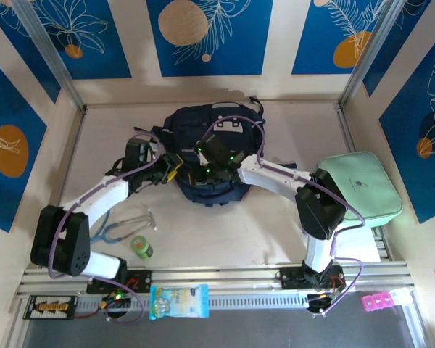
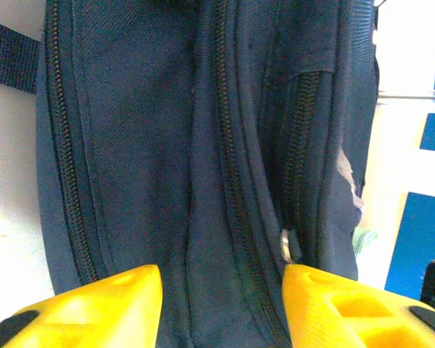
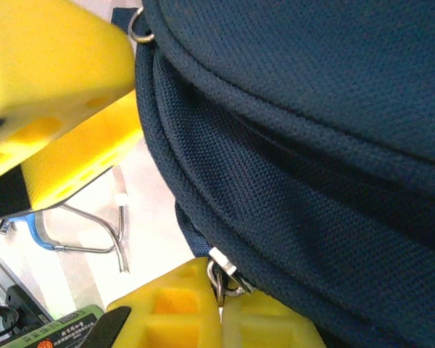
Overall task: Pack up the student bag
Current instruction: Zip the student bag at the center of the table.
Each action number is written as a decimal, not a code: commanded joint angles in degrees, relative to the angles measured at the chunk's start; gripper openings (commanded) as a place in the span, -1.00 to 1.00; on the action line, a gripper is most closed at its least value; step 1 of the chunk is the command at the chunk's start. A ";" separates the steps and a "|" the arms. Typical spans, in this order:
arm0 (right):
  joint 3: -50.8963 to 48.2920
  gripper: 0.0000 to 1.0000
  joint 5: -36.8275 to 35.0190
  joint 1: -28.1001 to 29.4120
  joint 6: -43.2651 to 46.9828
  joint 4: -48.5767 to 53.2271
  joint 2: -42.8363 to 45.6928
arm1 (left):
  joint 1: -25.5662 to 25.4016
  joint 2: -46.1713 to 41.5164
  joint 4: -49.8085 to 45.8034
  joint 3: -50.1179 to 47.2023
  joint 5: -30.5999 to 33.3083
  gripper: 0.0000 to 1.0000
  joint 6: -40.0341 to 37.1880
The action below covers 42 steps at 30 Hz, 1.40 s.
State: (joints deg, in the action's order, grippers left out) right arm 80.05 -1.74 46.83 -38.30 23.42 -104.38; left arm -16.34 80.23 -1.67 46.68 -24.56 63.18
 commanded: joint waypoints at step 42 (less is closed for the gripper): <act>-13.16 -1.00 -21.75 -17.03 7.00 8.55 14.49 | 3.14 2.61 -3.85 2.66 -1.80 -1.00 -5.96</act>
State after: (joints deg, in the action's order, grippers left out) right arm 65.87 -16.75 32.36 -33.85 31.24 -90.56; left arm -15.11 83.81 0.23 47.77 -28.05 61.91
